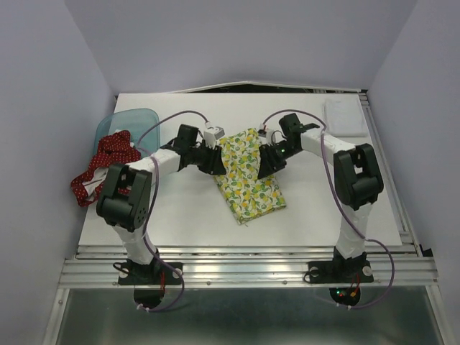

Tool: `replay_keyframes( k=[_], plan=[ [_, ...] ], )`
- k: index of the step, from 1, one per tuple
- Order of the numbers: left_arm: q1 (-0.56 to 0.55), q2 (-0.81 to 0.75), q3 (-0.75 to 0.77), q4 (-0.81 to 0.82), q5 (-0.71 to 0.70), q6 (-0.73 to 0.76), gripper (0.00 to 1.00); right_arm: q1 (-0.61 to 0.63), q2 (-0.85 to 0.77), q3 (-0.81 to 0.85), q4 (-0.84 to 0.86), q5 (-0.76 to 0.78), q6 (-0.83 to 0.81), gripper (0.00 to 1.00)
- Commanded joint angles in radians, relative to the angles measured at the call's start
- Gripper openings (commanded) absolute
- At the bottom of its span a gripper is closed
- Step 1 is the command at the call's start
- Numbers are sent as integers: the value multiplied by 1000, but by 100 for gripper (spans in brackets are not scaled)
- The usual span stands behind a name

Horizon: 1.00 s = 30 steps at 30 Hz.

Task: Fold and stack the skirts
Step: Fold the skirt

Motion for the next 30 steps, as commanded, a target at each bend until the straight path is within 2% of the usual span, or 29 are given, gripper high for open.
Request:
replay_keyframes(
  k=[1, 6, 9, 12, 16, 19, 23, 25, 30],
  plan=[
    [-1, 72, 11, 55, 150, -53, 39, 9, -31, -94, 58, -16, -3, 45],
    [17, 248, 94, 35, 157, -86, 34, 9, -64, -246, 130, -49, 52, 41],
    [40, 311, 159, -39, 140, -73, 29, 9, -70, -329, 166, -66, 104, 38],
    [52, 335, 208, -83, 111, -18, 28, 9, -68, -424, 242, -180, 203, 34],
    [57, 332, 268, -146, 85, 47, 28, 92, -90, -467, 286, -276, 257, 34],
    [56, 303, 294, -186, 108, 114, 28, 101, -143, -420, 325, -323, 311, 38],
    [56, 202, 259, -185, 248, 145, 28, 101, -212, -272, 335, -329, 372, 41],
    [56, 168, 228, -136, 290, 96, 29, 92, -225, -181, 346, -322, 388, 42],
    [56, 134, 127, 209, 373, -201, 34, 22, -137, -68, 374, -290, 385, 41]
  ],
)
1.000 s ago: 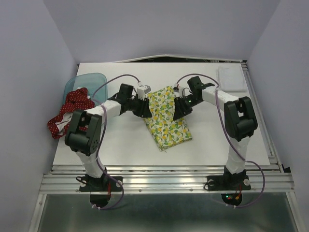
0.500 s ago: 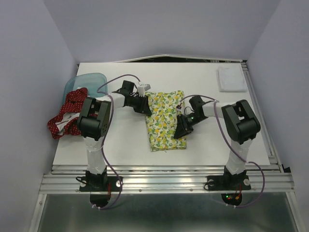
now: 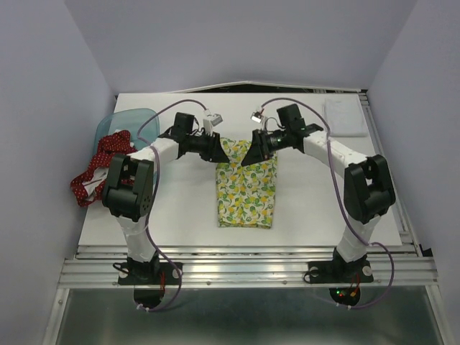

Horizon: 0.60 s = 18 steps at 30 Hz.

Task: Fold and stack the skirts
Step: Fold the skirt

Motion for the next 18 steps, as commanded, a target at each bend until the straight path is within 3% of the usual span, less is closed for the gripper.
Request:
replay_keyframes(
  k=[1, 3, 9, 18],
  plan=[
    [1, -52, -53, 306, 112, -278, 37, -71, 53, 74, 63, -8, 30, 41],
    [1, -20, -50, 416, 81, -336, 38, -112, 115, 88, 91, -4, 35, 40],
    [1, 111, -44, 537, 118, -489, 36, -181, 277, 120, 97, 9, -1, 38],
    [1, 189, -107, 565, 104, -512, 33, -264, 471, 150, 112, 131, -51, 36]
  ],
)
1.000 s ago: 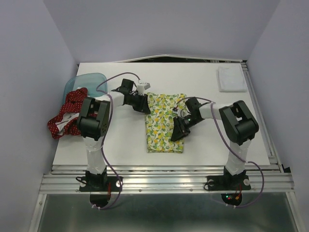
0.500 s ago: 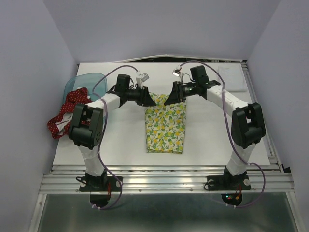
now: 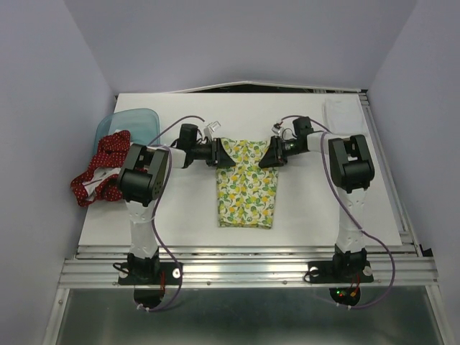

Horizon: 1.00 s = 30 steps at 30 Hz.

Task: Fold and stack the skirts
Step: Fold the skirt

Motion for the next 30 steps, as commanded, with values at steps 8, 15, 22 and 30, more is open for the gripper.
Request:
replay_keyframes(
  k=[8, 15, 22, 30],
  plan=[
    [4, -25, -51, 81, 19, -18, 32, -45, 23, 60, 15, 120, -49, 35],
    [2, 3, -21, 154, 17, -93, 32, -45, -89, 0, -2, 114, -75, 46],
    [14, 73, -8, 205, 12, -176, 30, -45, -232, 58, -106, 134, -164, 65],
    [28, 109, -27, 154, -44, -188, 25, 155, -469, -60, -298, 438, -477, 61]
  ],
)
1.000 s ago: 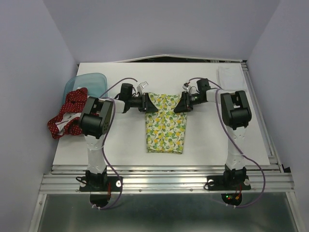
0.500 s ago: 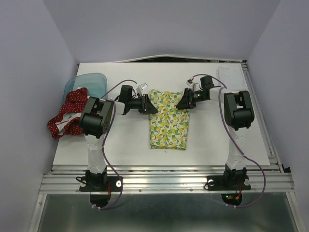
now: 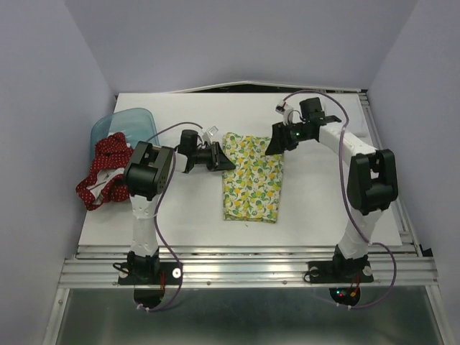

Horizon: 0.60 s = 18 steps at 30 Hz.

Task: Fold and stack the skirts
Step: Fold the skirt

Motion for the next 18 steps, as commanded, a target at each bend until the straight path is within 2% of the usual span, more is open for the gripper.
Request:
replay_keyframes(
  k=[1, 2, 4, 7, 12, 15, 18],
  plan=[
    [17, -2, 1, -28, -48, 3, 25, 188, -185, -173, -59, 227, -178, 58],
    [19, -2, 3, -39, -54, 12, 24, 276, -247, -221, -13, 302, -187, 57],
    [19, -6, 9, -79, -77, 49, 23, 361, -296, -355, 35, 376, -214, 54],
    [19, -12, 23, -128, -89, 87, 22, 488, -348, -470, 126, 508, -233, 53],
    [18, -34, 42, -224, -132, 170, 21, 509, -368, -514, 164, 551, -252, 57],
    [16, -11, 76, -269, -138, 190, 21, 528, -382, -530, 175, 562, -284, 64],
    [11, -6, 88, -286, -131, 204, 21, 548, -378, -542, 179, 588, -290, 64]
  ],
)
